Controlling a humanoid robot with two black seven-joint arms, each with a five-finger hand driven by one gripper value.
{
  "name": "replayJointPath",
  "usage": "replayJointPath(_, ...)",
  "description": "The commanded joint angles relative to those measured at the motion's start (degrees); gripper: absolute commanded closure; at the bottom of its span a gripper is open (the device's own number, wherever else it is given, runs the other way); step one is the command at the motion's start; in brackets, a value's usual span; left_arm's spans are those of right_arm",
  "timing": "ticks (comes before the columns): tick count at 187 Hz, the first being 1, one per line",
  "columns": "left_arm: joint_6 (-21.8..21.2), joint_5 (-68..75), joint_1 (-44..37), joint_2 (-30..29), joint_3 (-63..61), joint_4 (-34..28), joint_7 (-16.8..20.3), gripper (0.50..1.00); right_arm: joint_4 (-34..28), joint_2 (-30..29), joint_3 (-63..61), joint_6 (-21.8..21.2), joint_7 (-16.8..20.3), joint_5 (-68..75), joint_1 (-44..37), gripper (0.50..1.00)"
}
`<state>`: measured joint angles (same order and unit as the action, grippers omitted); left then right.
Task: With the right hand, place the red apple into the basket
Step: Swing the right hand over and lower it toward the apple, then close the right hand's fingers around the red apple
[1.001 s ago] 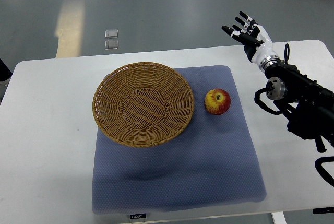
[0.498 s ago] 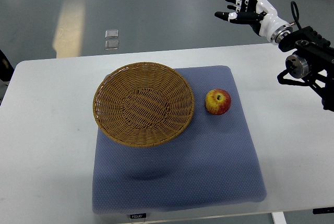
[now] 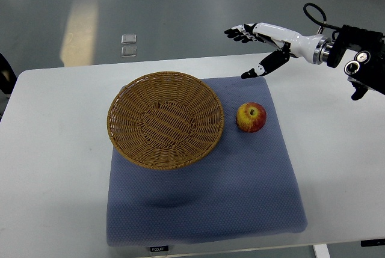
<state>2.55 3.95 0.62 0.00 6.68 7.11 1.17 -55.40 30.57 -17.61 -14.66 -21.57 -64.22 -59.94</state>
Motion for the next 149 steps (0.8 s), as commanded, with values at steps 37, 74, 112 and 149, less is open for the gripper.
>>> replayJointPath(37,0.0,0.0,0.0,0.0,0.0,0.0,0.0,0.5,-1.8,0.4,0.4,-5.2,-2.0,-17.2,0.0,0.576)
replayJointPath(74,0.0,0.0,0.0,0.0,0.0,0.1,0.1,0.5,-1.2,0.4,2.4,-4.6,-2.1,-21.9,0.0,0.576)
replayJointPath(112,0.0,0.0,0.0,0.0,0.0,0.0,0.1,0.5,-1.3,1.2,5.1,-3.5,-2.1,-23.9,0.4,0.576)
replayJointPath(149,0.0,0.0,0.0,0.0,0.0,0.0,0.0,0.5,-1.2,0.5,5.7,-3.3,-2.0,-25.4,0.9,0.576)
